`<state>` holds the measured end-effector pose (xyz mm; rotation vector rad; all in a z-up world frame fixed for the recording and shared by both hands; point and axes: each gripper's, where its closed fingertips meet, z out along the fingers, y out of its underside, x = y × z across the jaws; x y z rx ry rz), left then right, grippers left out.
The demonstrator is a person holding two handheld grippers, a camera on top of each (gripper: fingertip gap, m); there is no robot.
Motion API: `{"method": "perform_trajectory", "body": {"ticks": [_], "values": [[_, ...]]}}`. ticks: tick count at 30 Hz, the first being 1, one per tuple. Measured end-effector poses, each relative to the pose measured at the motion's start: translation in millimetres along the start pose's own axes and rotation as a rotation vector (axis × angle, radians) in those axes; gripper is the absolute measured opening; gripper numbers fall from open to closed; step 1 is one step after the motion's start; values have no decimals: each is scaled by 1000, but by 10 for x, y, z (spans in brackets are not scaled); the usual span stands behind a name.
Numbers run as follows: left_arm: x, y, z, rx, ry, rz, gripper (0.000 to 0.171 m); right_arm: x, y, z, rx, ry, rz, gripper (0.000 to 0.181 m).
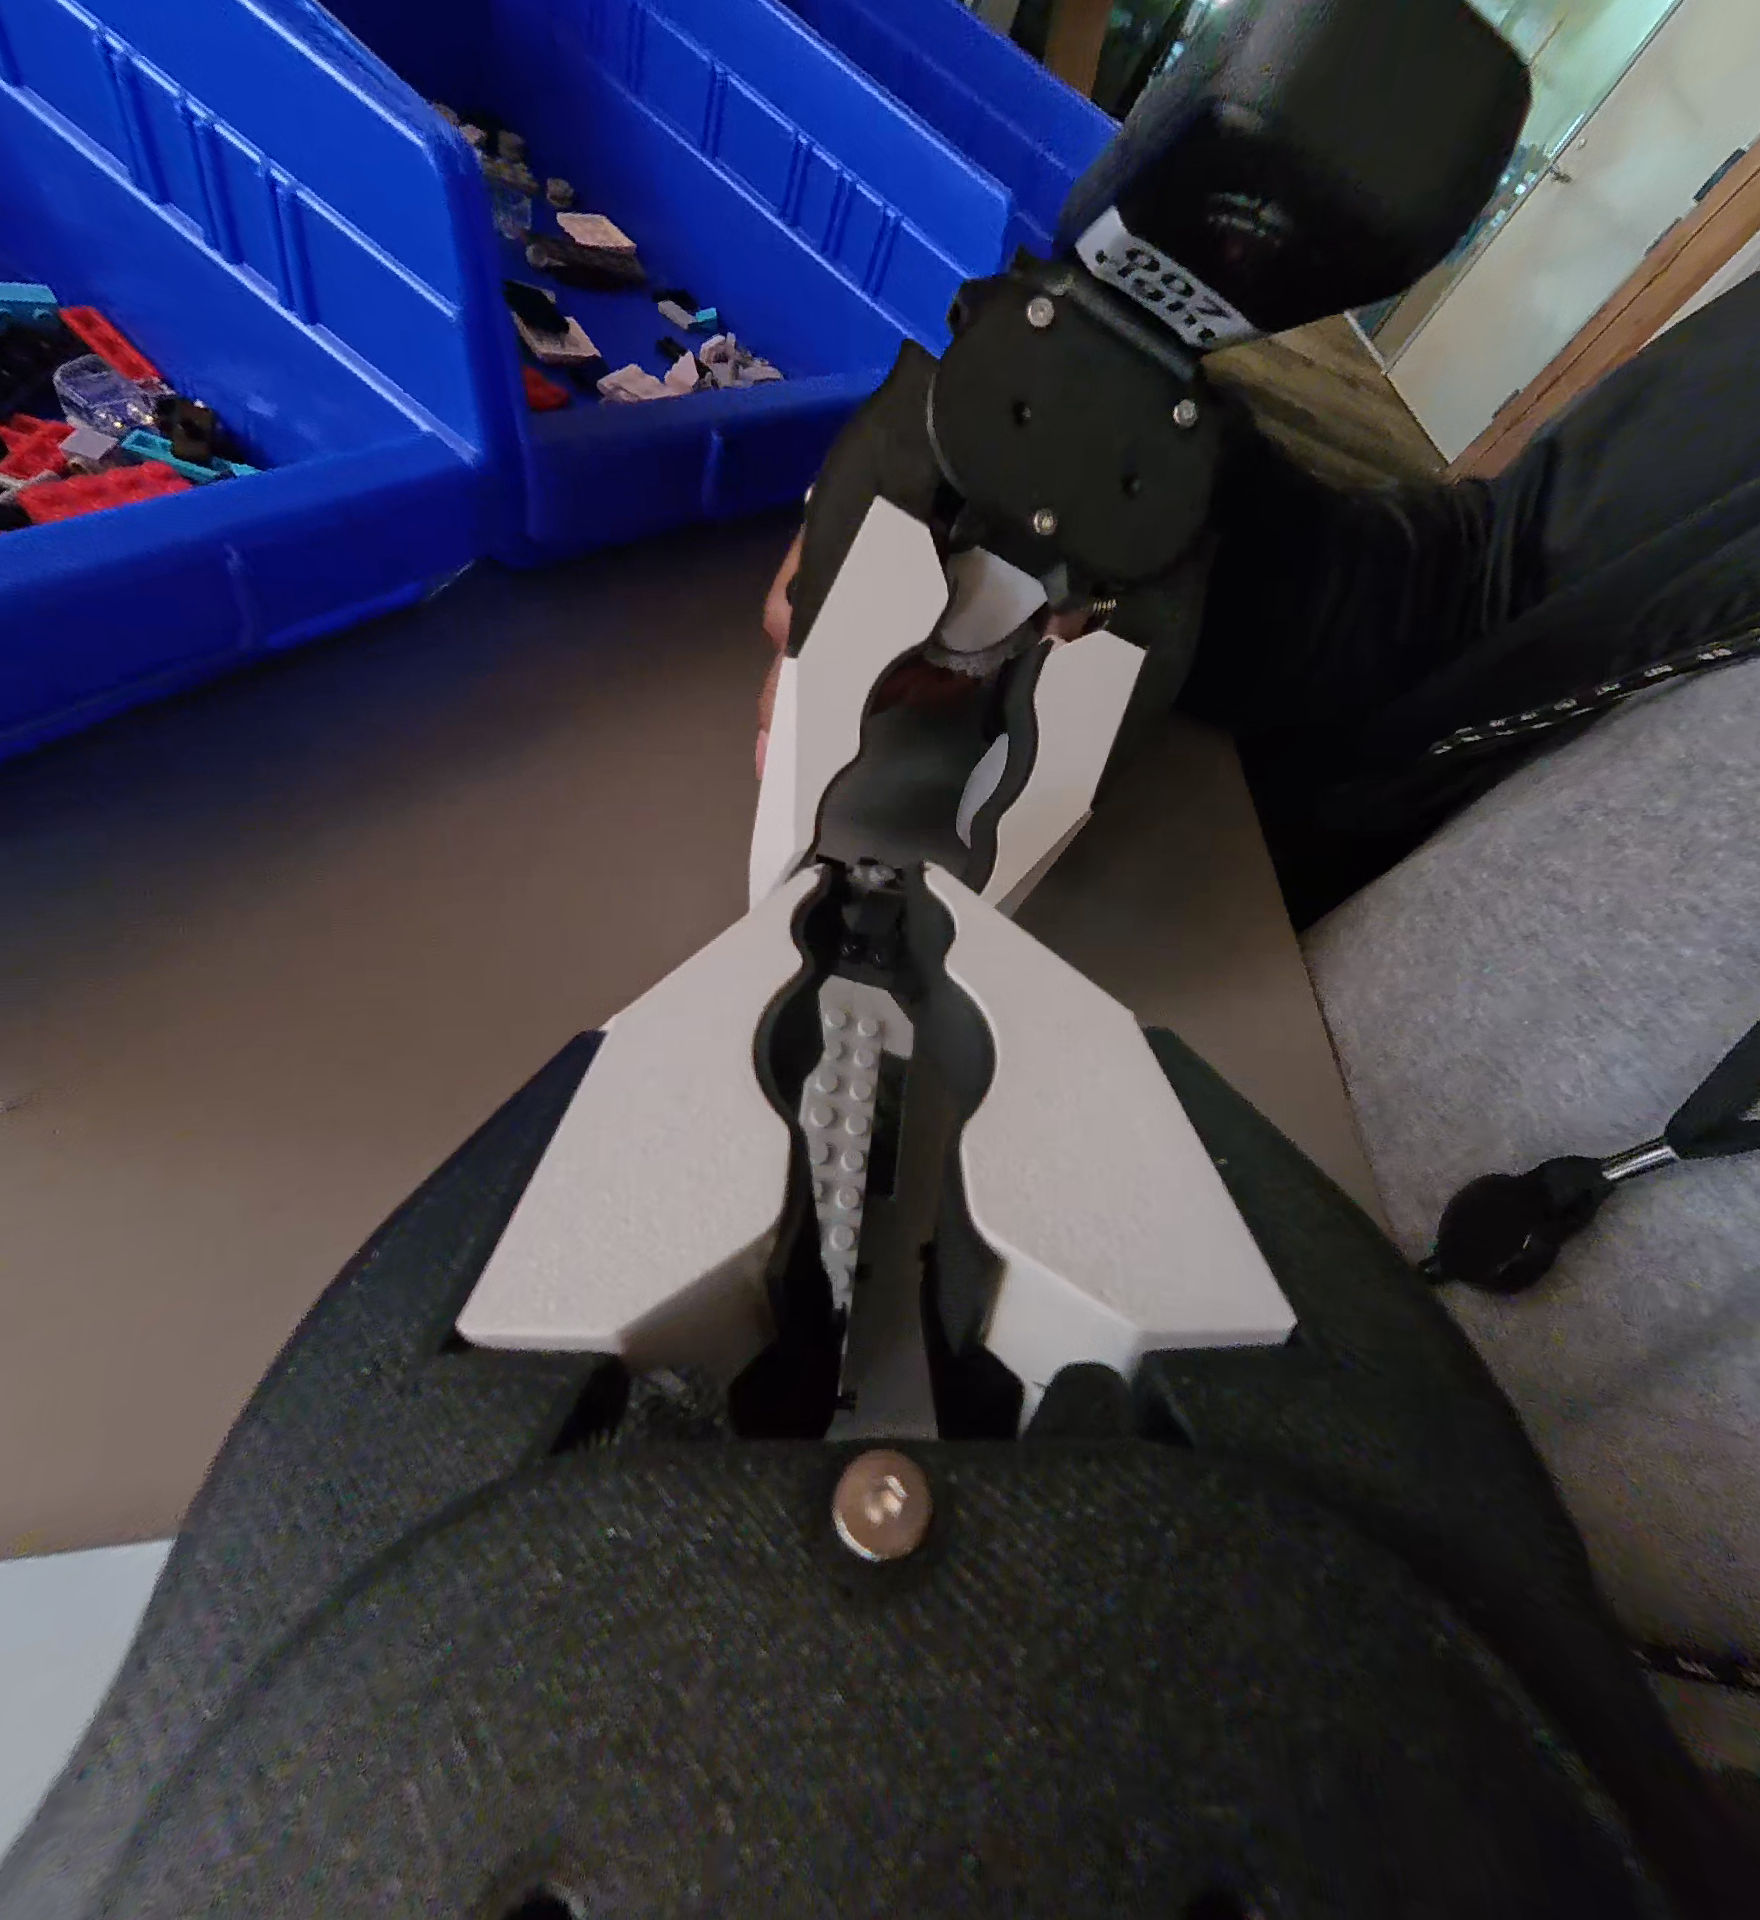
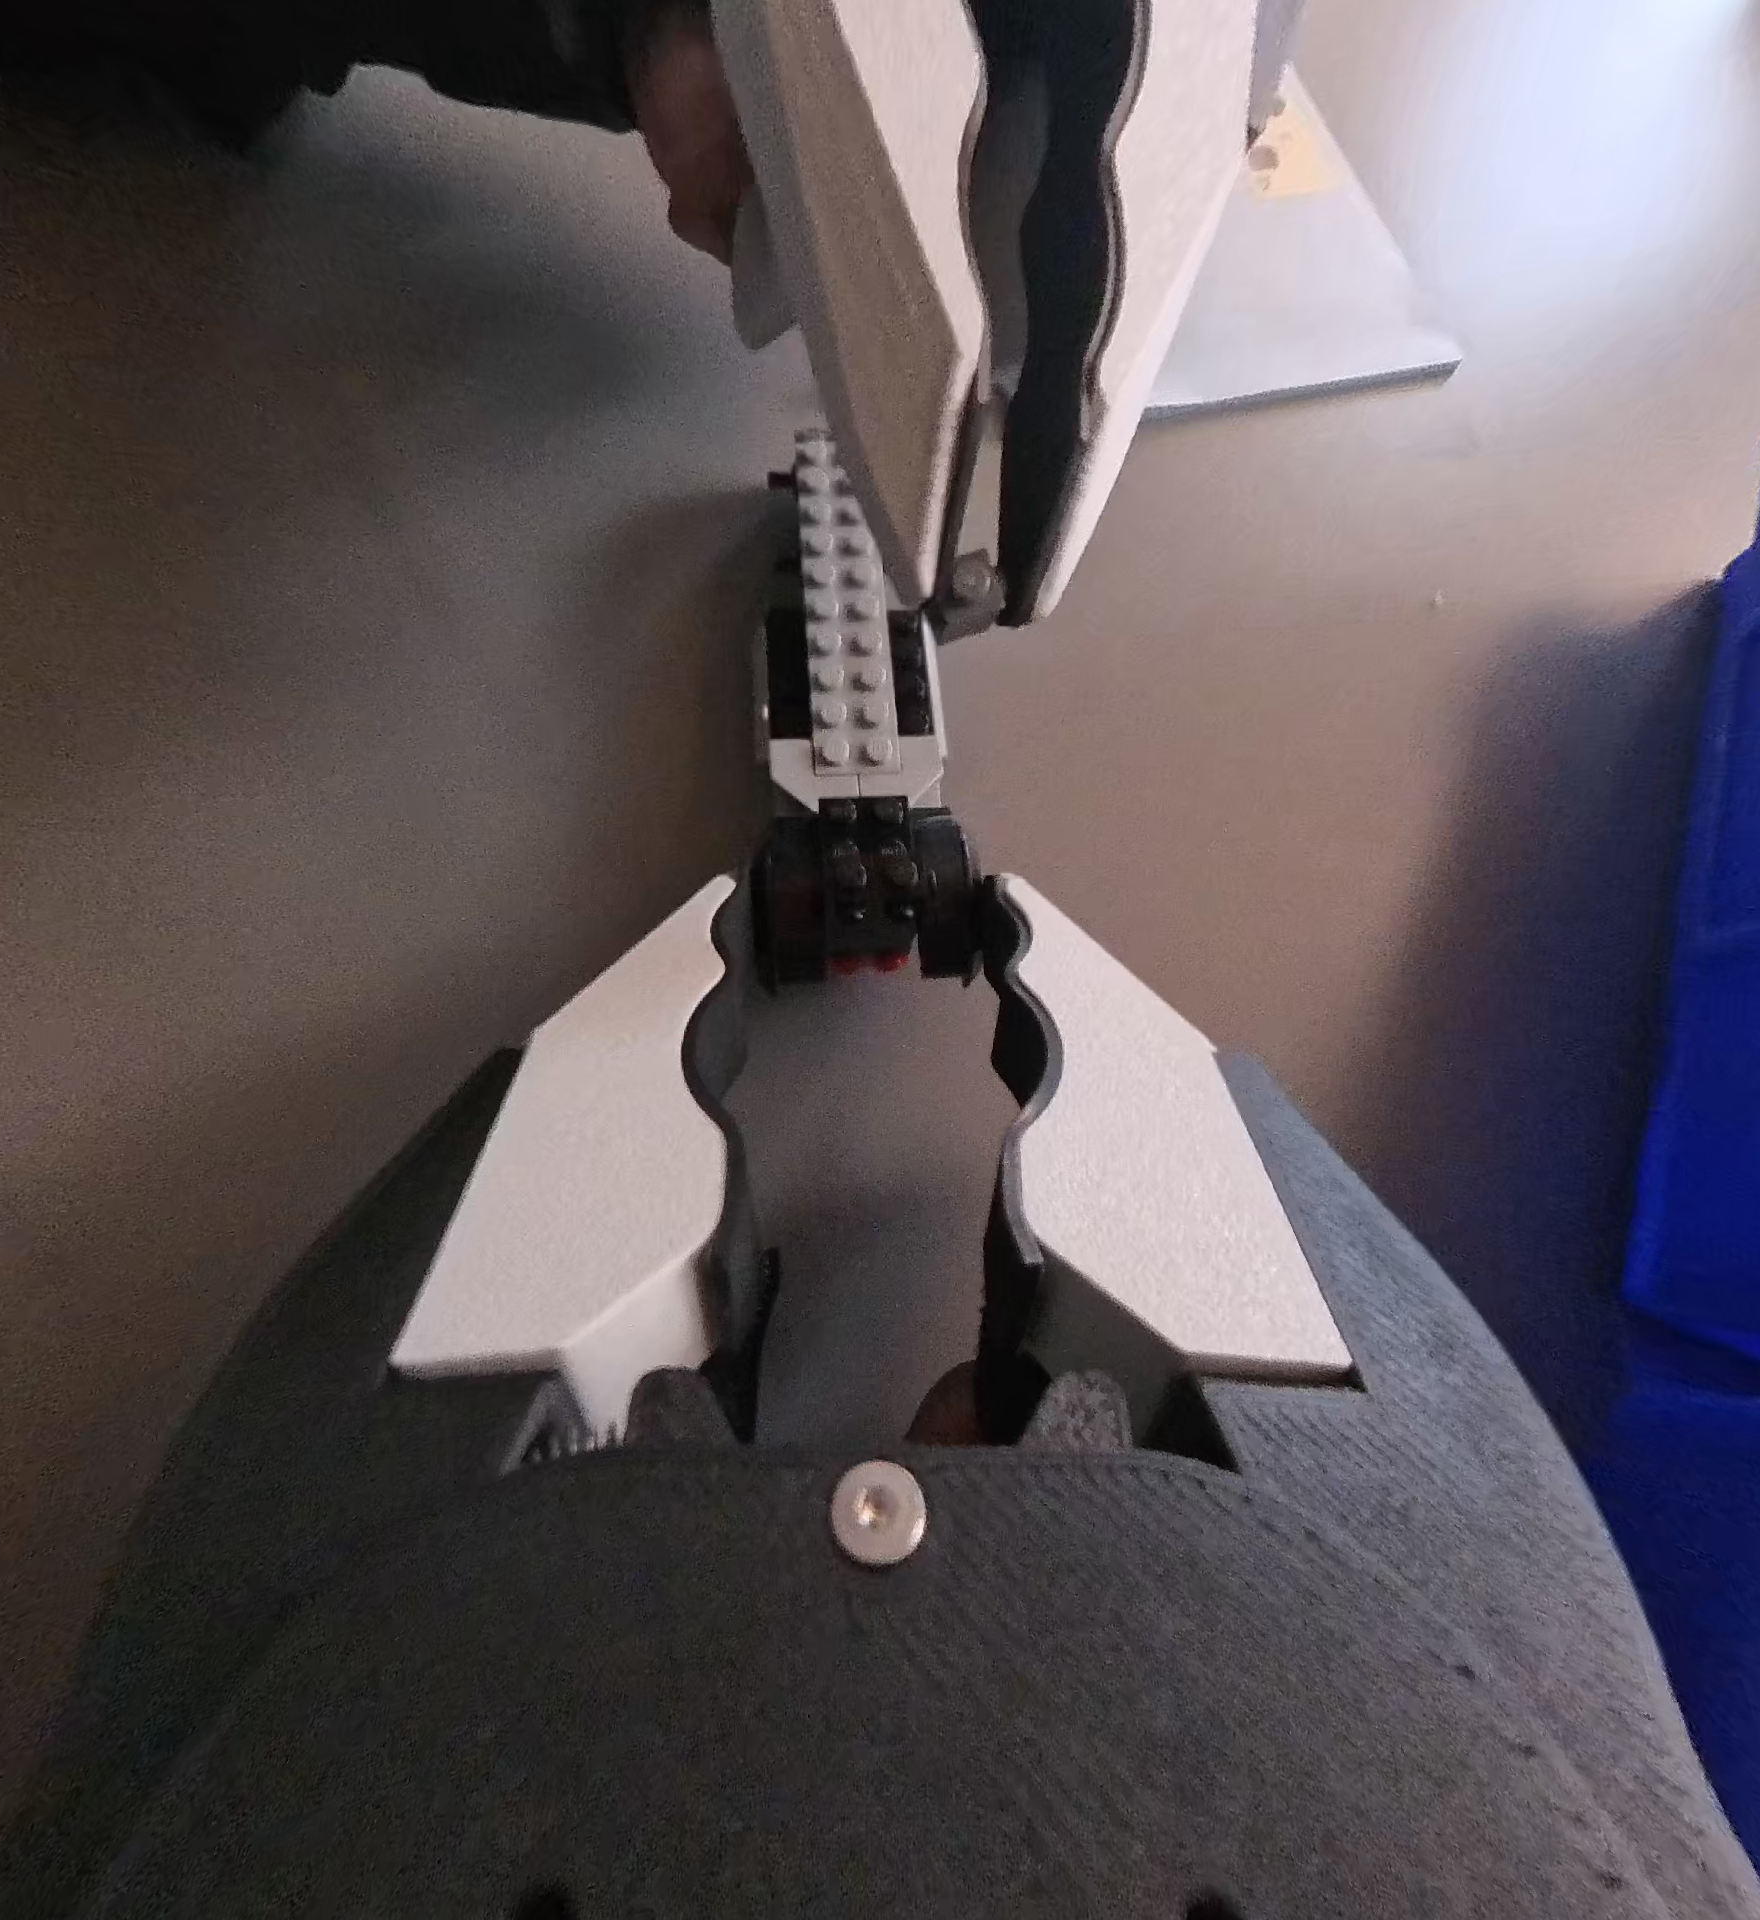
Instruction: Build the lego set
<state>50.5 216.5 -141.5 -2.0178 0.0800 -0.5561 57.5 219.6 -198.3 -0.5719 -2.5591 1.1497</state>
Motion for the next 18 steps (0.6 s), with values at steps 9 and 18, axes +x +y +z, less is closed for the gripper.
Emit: {"method": "perform_trajectory", "body": {"ticks": [9,18], "values": [[98,23,97,0,32,0,11,-118,28,-110,16,0,32,55],[411,-270,71,192,211,-117,11,7,-591,-607,437,210,-26,32]]}}
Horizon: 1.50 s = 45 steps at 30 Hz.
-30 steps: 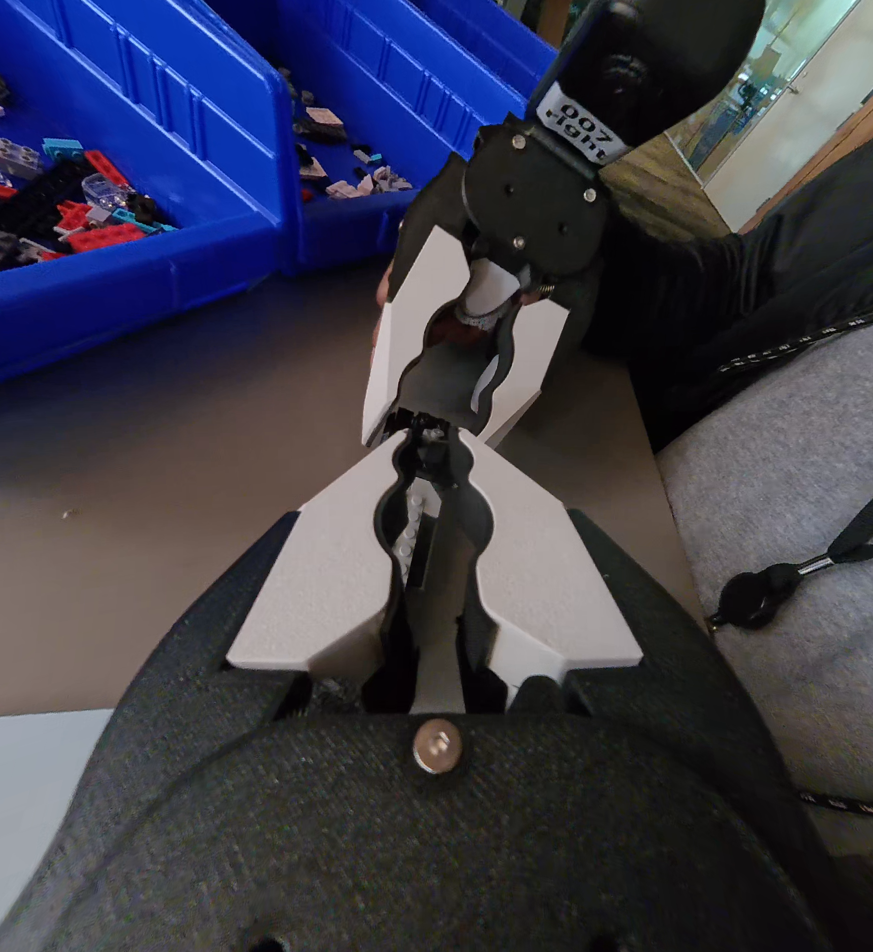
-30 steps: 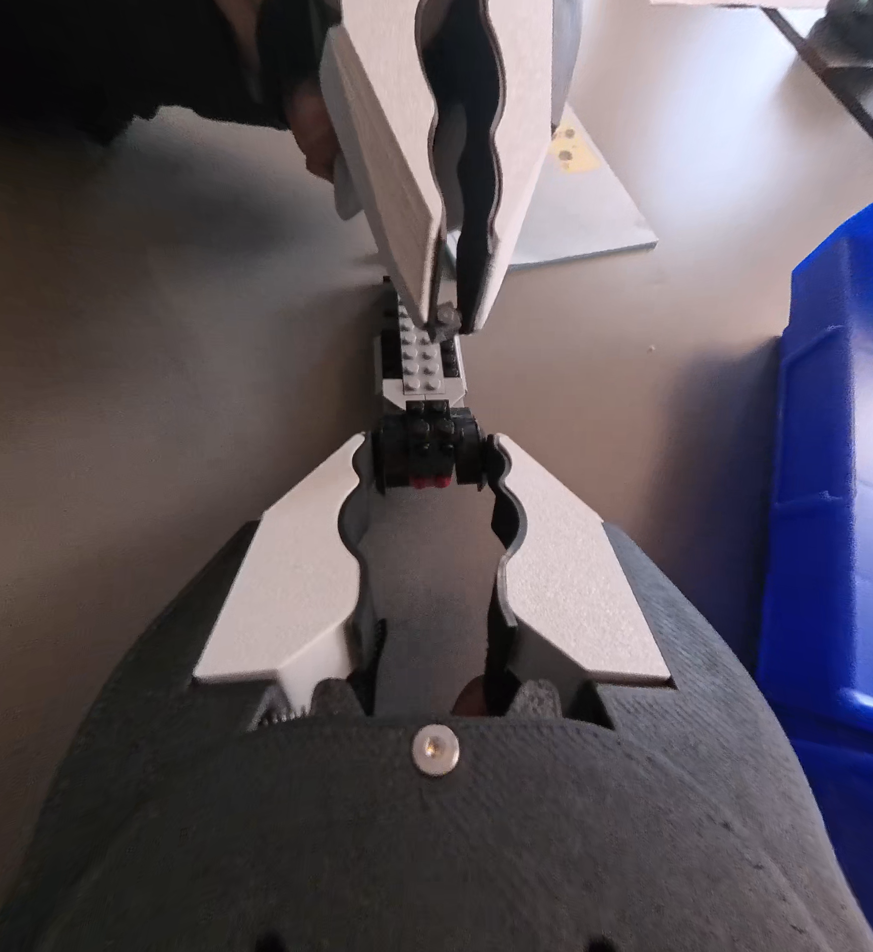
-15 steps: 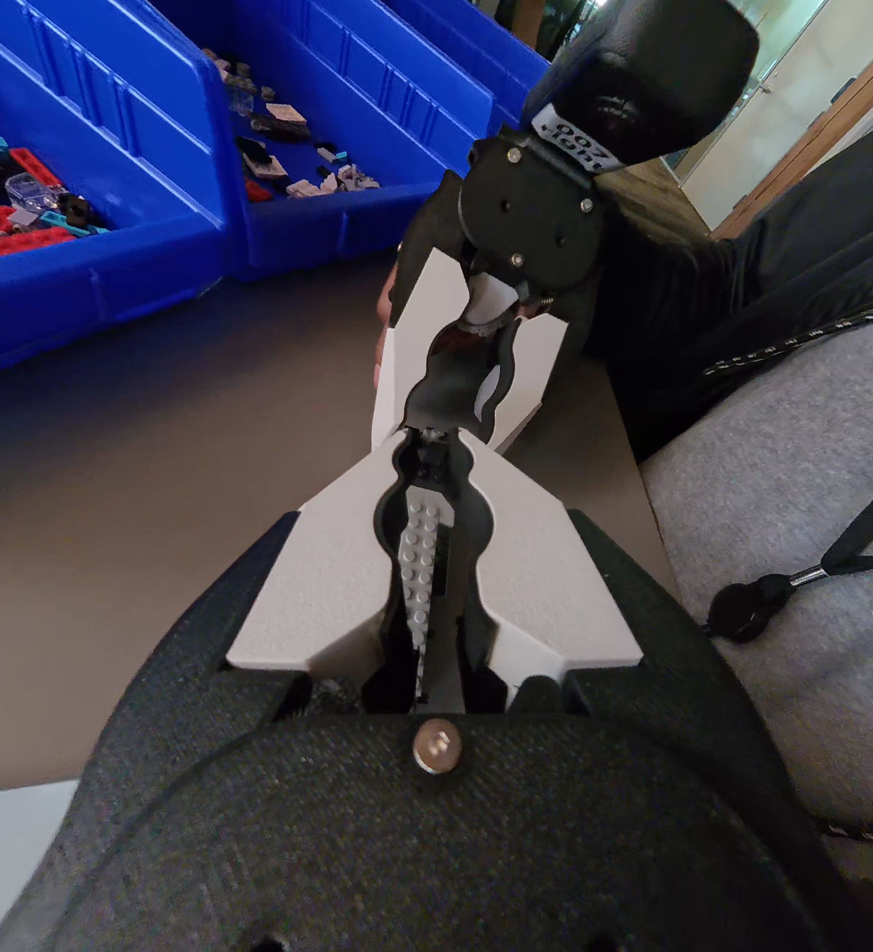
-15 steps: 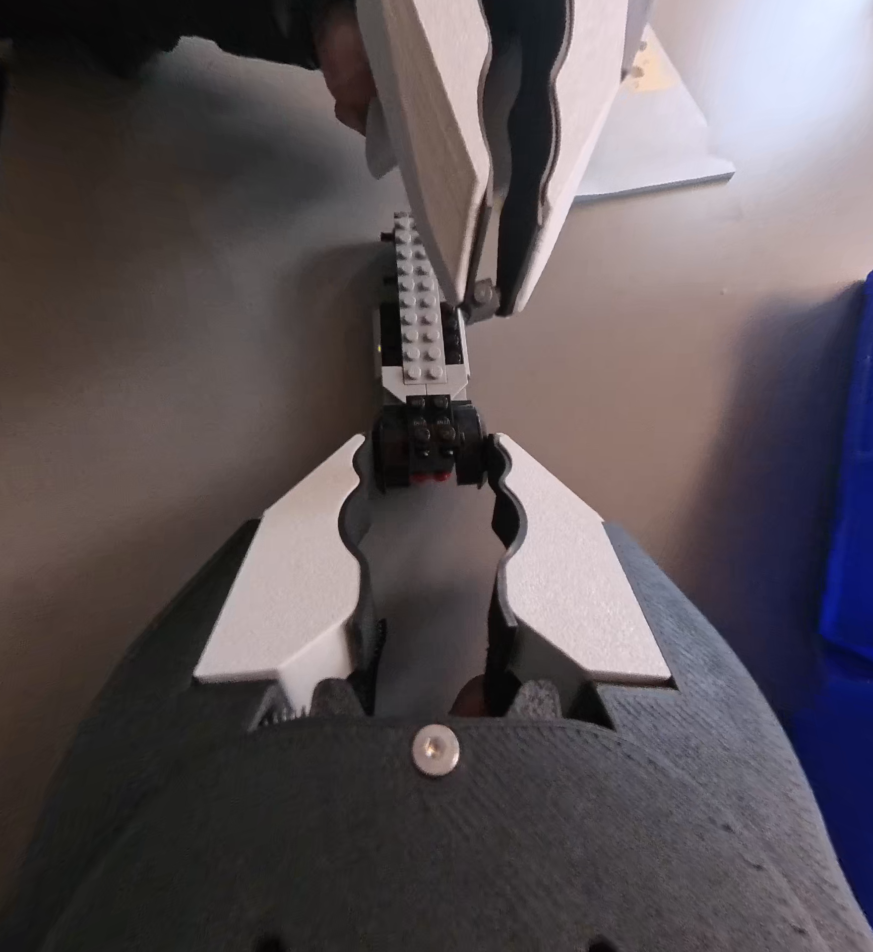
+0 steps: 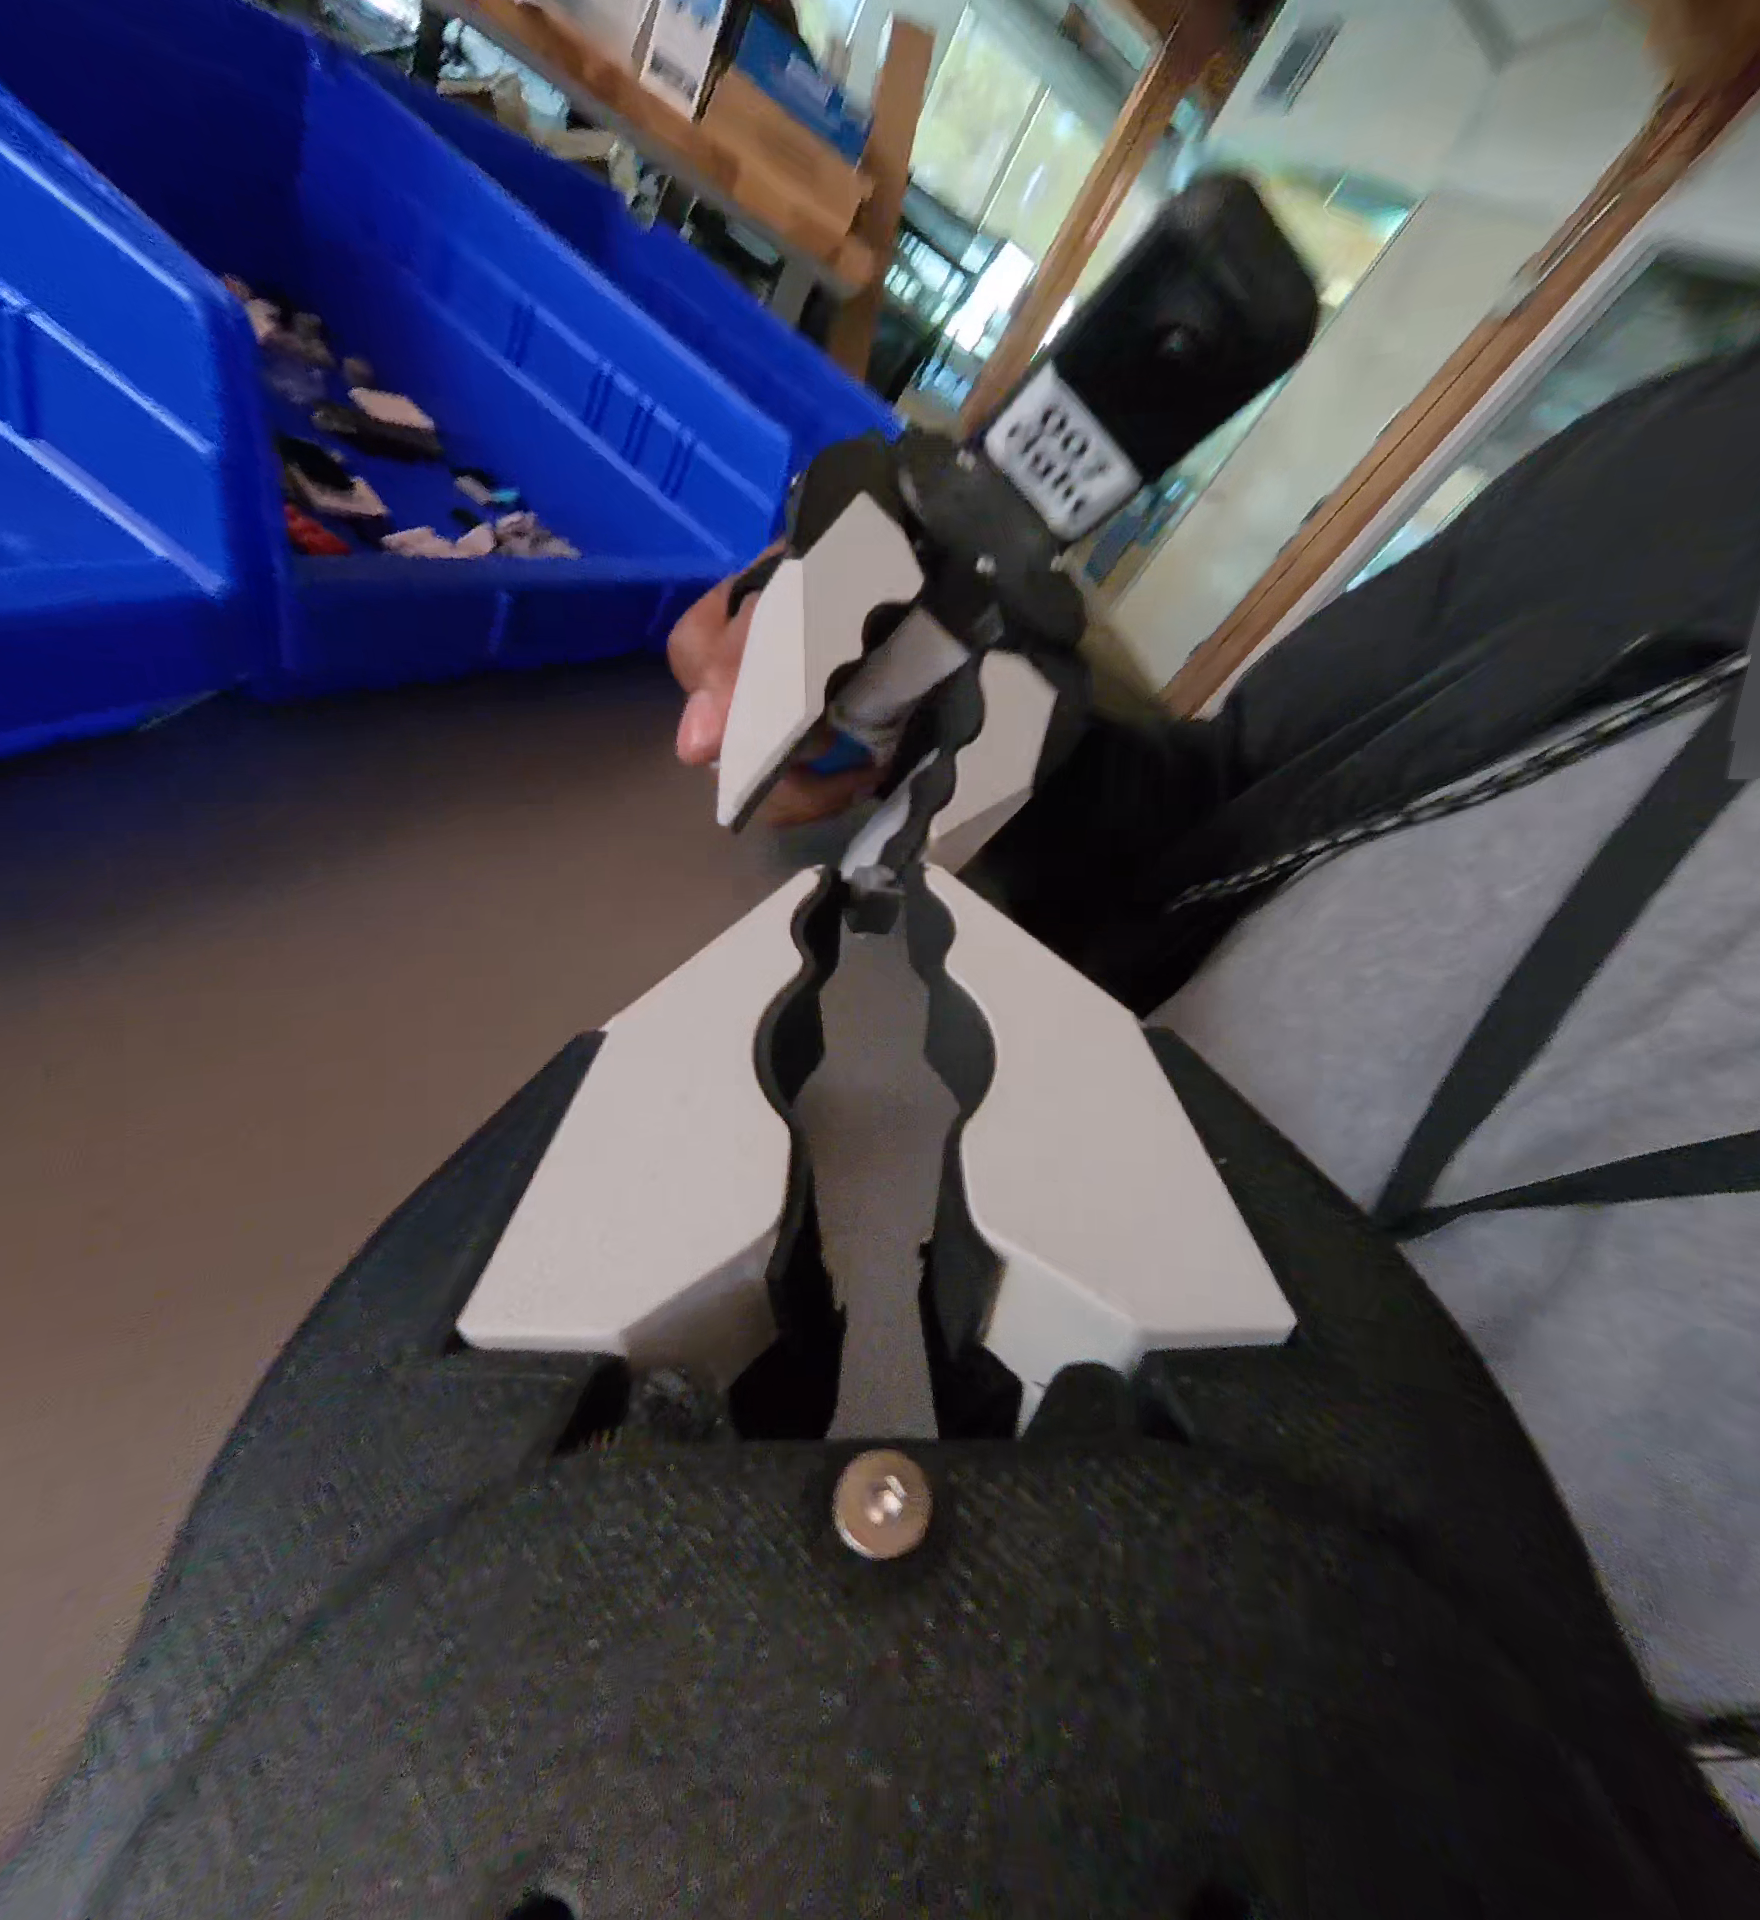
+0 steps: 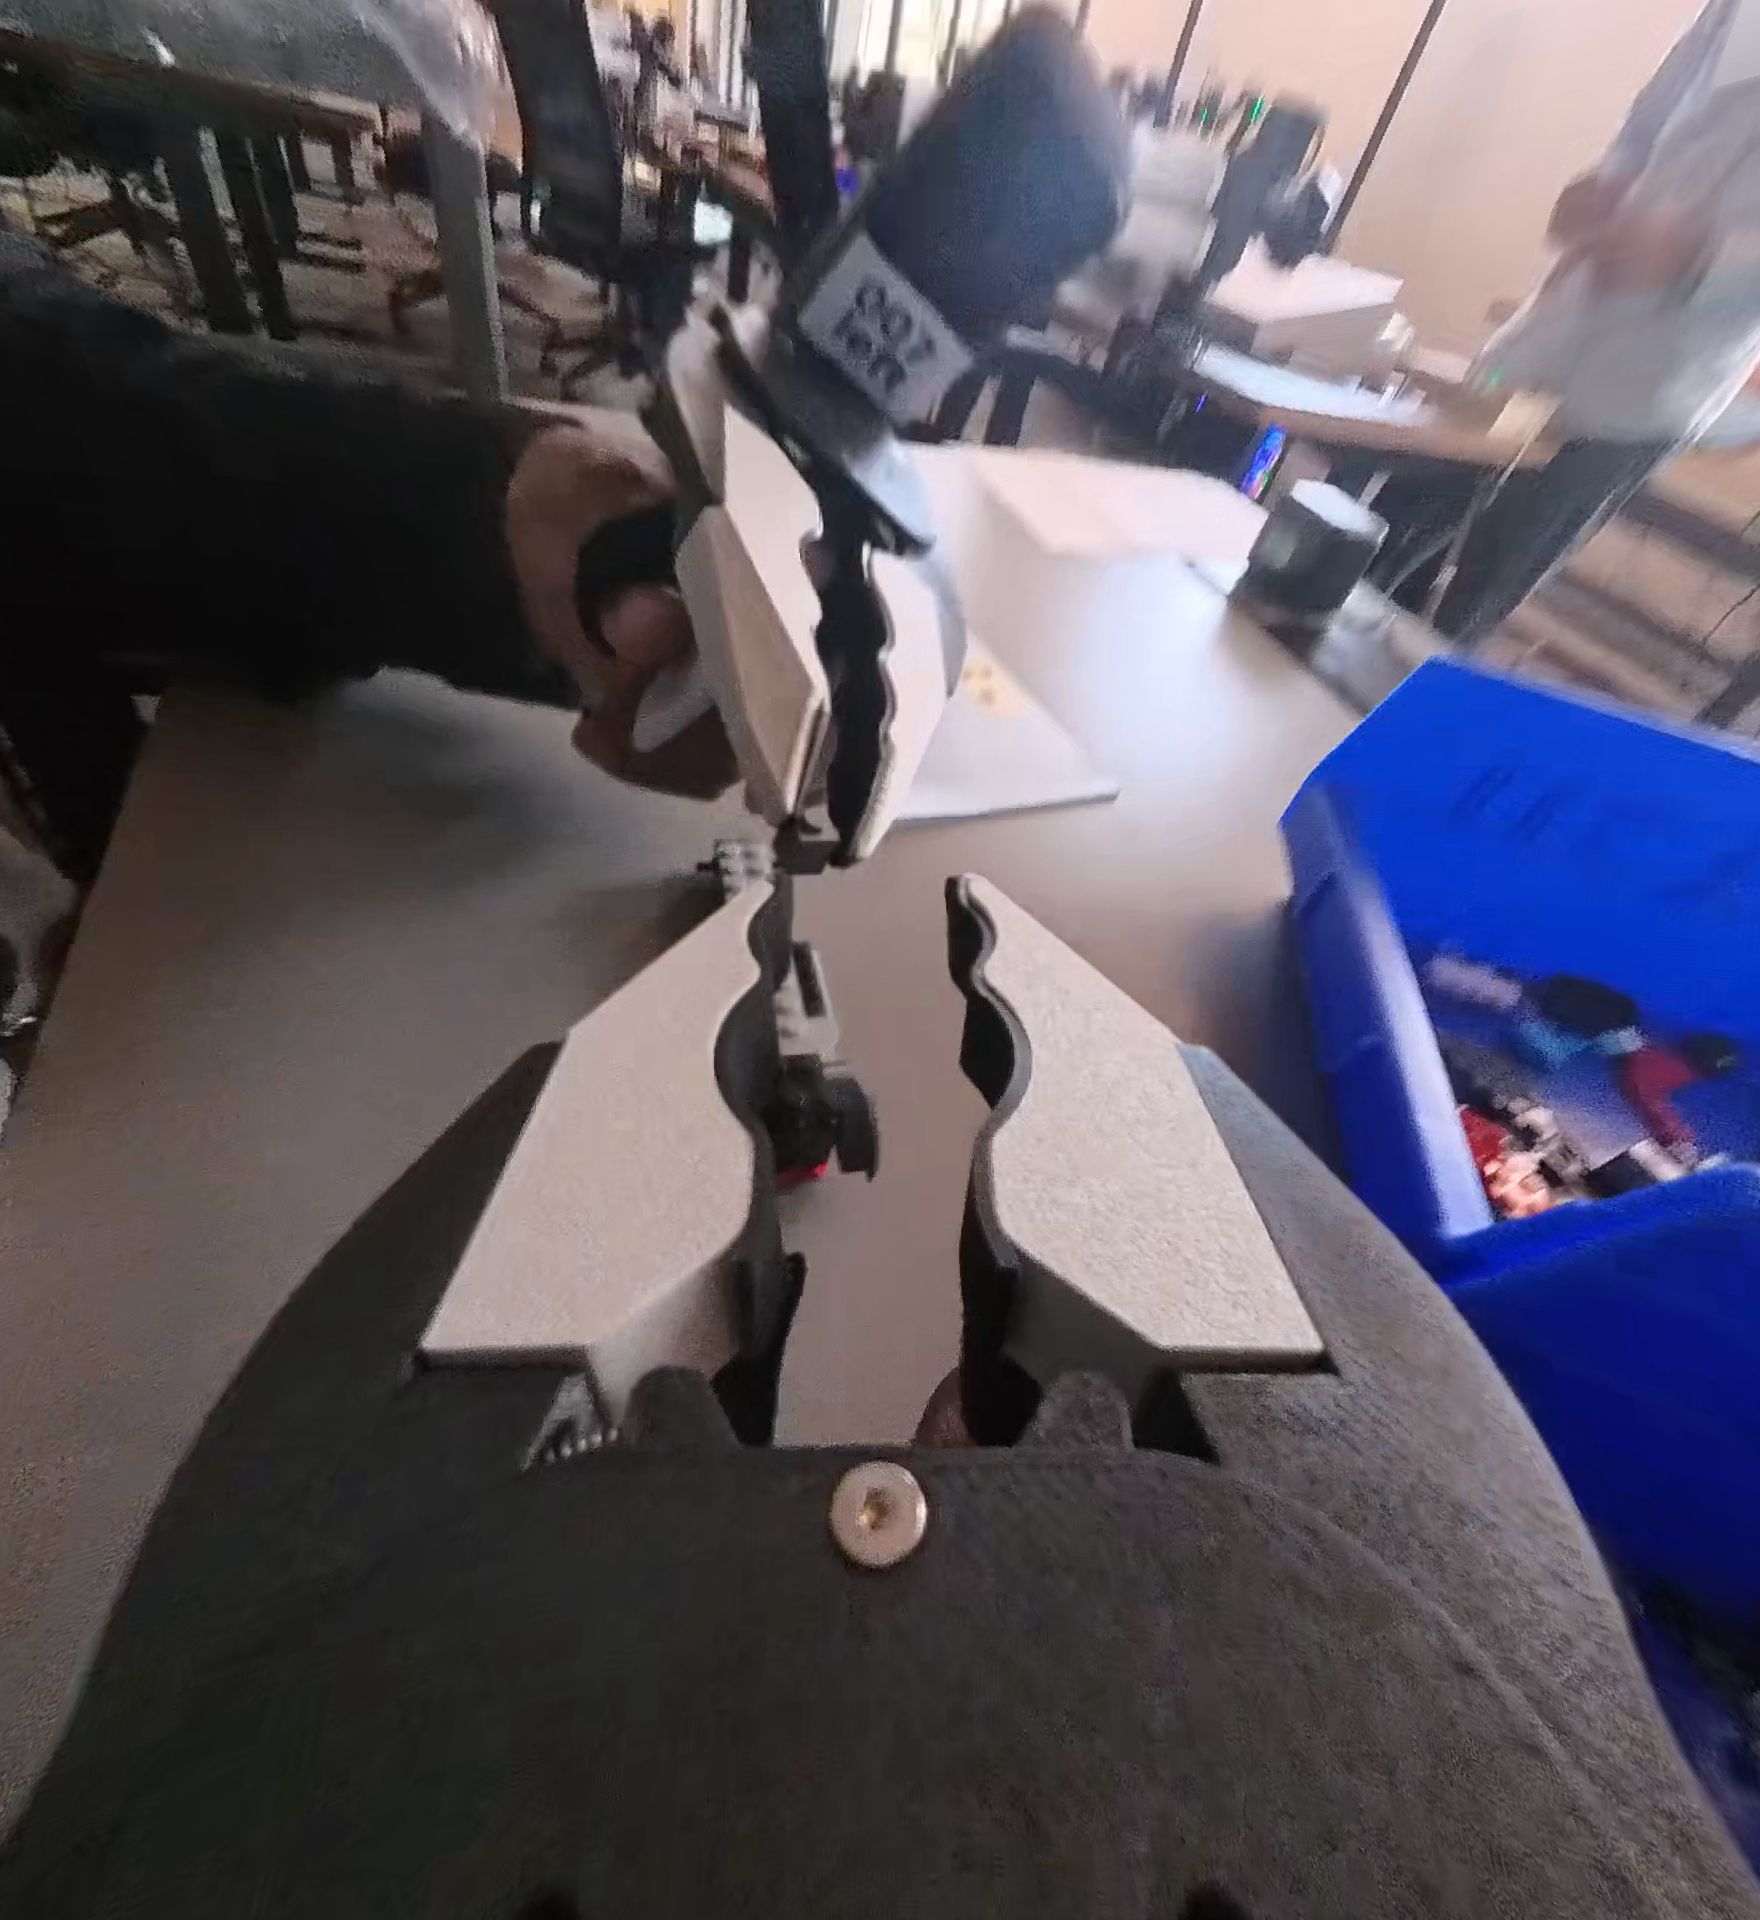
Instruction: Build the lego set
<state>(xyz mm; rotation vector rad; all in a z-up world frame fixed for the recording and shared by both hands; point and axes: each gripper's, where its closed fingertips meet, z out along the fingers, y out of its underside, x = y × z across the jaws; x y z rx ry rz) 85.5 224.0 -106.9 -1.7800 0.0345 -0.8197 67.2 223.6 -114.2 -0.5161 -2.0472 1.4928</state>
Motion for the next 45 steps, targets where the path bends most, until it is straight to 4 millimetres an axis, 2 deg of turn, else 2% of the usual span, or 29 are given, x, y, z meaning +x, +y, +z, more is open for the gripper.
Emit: {"method": "perform_trajectory", "body": {"ticks": [5,9,17,31,34,40,45], "values": [[122,-175,-63,140,142,-190,11,-16,-218,-89,132,-13,-112,26],[135,-203,-110,174,213,-294,10,-81,-278,-71,129,-77,-203,24],[92,-172,-94,151,215,-338,10,-113,-304,-12,109,-110,-324,19],[50,-153,-73,125,199,-357,14,-87,-247,0,118,-67,-333,15],[-60,-24,-163,43,72,-284,31,-68,-209,-16,111,-48,-331,15],[-364,474,-407,-292,-286,34,42,-23,-86,-90,96,-20,-283,15],[-414,714,-378,-466,-354,230,42,-9,-21,-91,77,-7,-272,15]]}}
